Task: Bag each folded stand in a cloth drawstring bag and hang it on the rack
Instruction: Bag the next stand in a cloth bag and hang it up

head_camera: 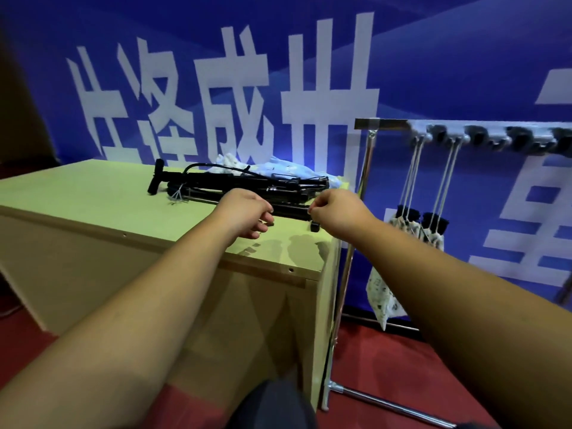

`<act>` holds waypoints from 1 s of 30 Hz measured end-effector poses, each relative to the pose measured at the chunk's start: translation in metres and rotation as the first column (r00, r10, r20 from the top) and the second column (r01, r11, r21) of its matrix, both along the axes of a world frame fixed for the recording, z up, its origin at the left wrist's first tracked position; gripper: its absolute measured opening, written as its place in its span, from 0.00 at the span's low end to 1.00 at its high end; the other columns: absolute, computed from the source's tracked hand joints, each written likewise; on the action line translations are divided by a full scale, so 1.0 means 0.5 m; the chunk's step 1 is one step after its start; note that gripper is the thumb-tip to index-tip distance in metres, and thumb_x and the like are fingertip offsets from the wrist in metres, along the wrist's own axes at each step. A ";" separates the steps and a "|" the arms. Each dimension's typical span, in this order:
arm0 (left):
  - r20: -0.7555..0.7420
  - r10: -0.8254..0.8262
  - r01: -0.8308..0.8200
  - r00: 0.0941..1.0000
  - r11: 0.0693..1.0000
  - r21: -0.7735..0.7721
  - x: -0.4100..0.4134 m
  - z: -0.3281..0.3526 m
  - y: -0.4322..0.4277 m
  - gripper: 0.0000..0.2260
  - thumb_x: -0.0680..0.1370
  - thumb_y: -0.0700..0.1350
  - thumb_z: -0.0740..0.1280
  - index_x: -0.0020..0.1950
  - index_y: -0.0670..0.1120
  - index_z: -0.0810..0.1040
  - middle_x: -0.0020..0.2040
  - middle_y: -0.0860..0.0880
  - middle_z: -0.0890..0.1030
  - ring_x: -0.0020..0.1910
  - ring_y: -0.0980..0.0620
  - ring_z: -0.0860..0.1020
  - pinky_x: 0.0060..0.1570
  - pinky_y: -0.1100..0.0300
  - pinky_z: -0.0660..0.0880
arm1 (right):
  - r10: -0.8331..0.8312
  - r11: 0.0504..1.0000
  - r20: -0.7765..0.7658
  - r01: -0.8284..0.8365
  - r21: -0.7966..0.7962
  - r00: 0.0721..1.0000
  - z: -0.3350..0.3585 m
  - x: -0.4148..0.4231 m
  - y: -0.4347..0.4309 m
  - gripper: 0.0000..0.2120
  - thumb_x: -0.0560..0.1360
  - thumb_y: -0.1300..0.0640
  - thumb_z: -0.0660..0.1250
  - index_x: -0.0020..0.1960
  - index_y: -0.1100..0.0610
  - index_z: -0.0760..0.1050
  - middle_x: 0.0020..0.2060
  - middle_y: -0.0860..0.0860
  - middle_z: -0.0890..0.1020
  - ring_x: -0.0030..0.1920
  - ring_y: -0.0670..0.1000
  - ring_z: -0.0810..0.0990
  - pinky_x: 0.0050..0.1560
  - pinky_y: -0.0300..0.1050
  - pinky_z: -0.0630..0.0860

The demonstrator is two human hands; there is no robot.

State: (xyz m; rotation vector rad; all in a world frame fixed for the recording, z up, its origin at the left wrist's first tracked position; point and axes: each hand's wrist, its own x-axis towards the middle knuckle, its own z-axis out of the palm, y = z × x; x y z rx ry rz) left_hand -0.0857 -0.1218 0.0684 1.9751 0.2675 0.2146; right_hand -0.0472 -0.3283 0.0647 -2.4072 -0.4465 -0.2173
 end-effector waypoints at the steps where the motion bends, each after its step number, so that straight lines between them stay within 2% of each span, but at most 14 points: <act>1: 0.002 0.012 -0.012 1.000 1.000 -0.008 0.001 -0.002 0.012 0.08 0.83 0.39 0.65 0.55 0.39 0.84 0.44 0.43 0.86 0.34 0.48 0.79 0.33 0.59 0.77 | 0.004 1.000 0.008 -0.004 0.006 1.000 0.001 0.004 0.012 0.11 0.81 0.59 0.65 0.53 0.60 0.86 0.46 0.56 0.87 0.45 0.53 0.86 0.53 0.57 0.86; 3: 0.014 0.029 -0.029 0.999 1.000 -0.003 0.010 -0.007 0.034 0.08 0.83 0.40 0.65 0.54 0.40 0.84 0.44 0.44 0.86 0.35 0.48 0.80 0.33 0.58 0.77 | 0.014 0.999 0.020 -0.015 0.039 1.000 0.003 0.016 0.035 0.10 0.81 0.60 0.64 0.53 0.60 0.85 0.45 0.56 0.87 0.45 0.57 0.86 0.51 0.59 0.86; 7: 0.051 0.056 -0.057 0.997 0.998 0.011 0.046 -0.012 0.069 0.09 0.83 0.40 0.65 0.51 0.43 0.85 0.45 0.45 0.87 0.35 0.49 0.82 0.35 0.56 0.79 | -0.012 0.995 0.042 0.008 0.095 0.999 0.010 0.059 0.072 0.09 0.83 0.55 0.65 0.52 0.54 0.84 0.42 0.54 0.85 0.41 0.58 0.87 0.44 0.56 0.87; 11: 0.110 0.052 -0.059 0.993 0.996 0.062 0.091 -0.004 0.089 0.10 0.83 0.42 0.64 0.50 0.47 0.85 0.43 0.49 0.88 0.36 0.50 0.82 0.36 0.55 0.80 | -0.077 0.981 0.076 0.061 0.184 0.994 0.027 0.124 0.085 0.08 0.82 0.52 0.66 0.49 0.51 0.84 0.41 0.50 0.86 0.42 0.54 0.85 0.49 0.57 0.86; 14: 0.162 0.052 -0.065 0.985 0.995 0.073 0.146 0.016 0.095 0.09 0.83 0.43 0.65 0.50 0.48 0.85 0.41 0.51 0.87 0.36 0.51 0.81 0.36 0.57 0.79 | -0.106 0.969 0.092 0.082 0.234 0.990 0.044 0.175 0.088 0.07 0.81 0.52 0.66 0.48 0.50 0.82 0.41 0.50 0.85 0.42 0.53 0.85 0.44 0.50 0.83; 16: 0.200 0.059 -0.080 0.978 0.992 0.094 0.191 0.034 0.092 0.09 0.82 0.45 0.65 0.50 0.49 0.85 0.40 0.52 0.87 0.38 0.51 0.80 0.40 0.55 0.79 | -0.108 0.968 0.090 0.084 0.238 0.990 0.051 0.214 0.092 0.07 0.81 0.54 0.65 0.49 0.51 0.82 0.42 0.50 0.85 0.40 0.51 0.84 0.41 0.46 0.80; 18: 0.239 0.059 -0.104 0.969 0.978 0.178 0.232 0.047 0.090 0.08 0.81 0.47 0.66 0.48 0.50 0.85 0.41 0.54 0.87 0.40 0.51 0.81 0.43 0.56 0.79 | -0.105 0.969 0.079 0.084 0.232 0.991 0.054 0.248 0.095 0.08 0.81 0.56 0.64 0.50 0.52 0.82 0.43 0.50 0.85 0.38 0.51 0.84 0.38 0.44 0.77; 20: 0.272 0.050 -0.130 0.961 0.950 0.283 0.262 0.051 0.085 0.07 0.80 0.47 0.67 0.49 0.50 0.86 0.44 0.54 0.86 0.43 0.53 0.81 0.40 0.61 0.74 | -0.102 0.970 0.071 0.083 0.228 0.992 0.055 0.278 0.101 0.08 0.81 0.57 0.64 0.50 0.52 0.82 0.44 0.50 0.84 0.38 0.52 0.84 0.36 0.44 0.77; 23: 0.289 0.028 -0.154 0.957 0.893 0.422 0.326 0.064 0.082 0.08 0.82 0.47 0.66 0.52 0.50 0.86 0.49 0.56 0.84 0.48 0.52 0.80 0.40 0.62 0.70 | -0.114 0.978 0.076 0.099 0.183 0.991 0.055 0.346 0.120 0.09 0.81 0.57 0.63 0.50 0.51 0.82 0.45 0.49 0.84 0.41 0.53 0.84 0.39 0.47 0.81; 27: 0.238 -0.022 -0.112 0.971 0.838 0.533 0.412 0.079 0.086 0.13 0.83 0.43 0.62 0.59 0.51 0.85 0.56 0.53 0.83 0.55 0.51 0.79 0.50 0.59 0.73 | -0.109 0.991 0.118 0.098 0.095 0.987 0.049 0.433 0.144 0.10 0.82 0.59 0.62 0.53 0.52 0.82 0.47 0.48 0.83 0.45 0.51 0.81 0.44 0.48 0.79; 30: 0.157 -0.103 -0.027 0.982 0.751 0.660 0.477 0.070 0.088 0.16 0.83 0.39 0.60 0.61 0.51 0.84 0.62 0.51 0.82 0.61 0.48 0.80 0.58 0.57 0.75 | -0.107 0.993 0.098 0.111 -0.031 0.989 0.043 0.494 0.163 0.12 0.82 0.61 0.61 0.55 0.53 0.83 0.50 0.51 0.83 0.47 0.53 0.81 0.45 0.48 0.77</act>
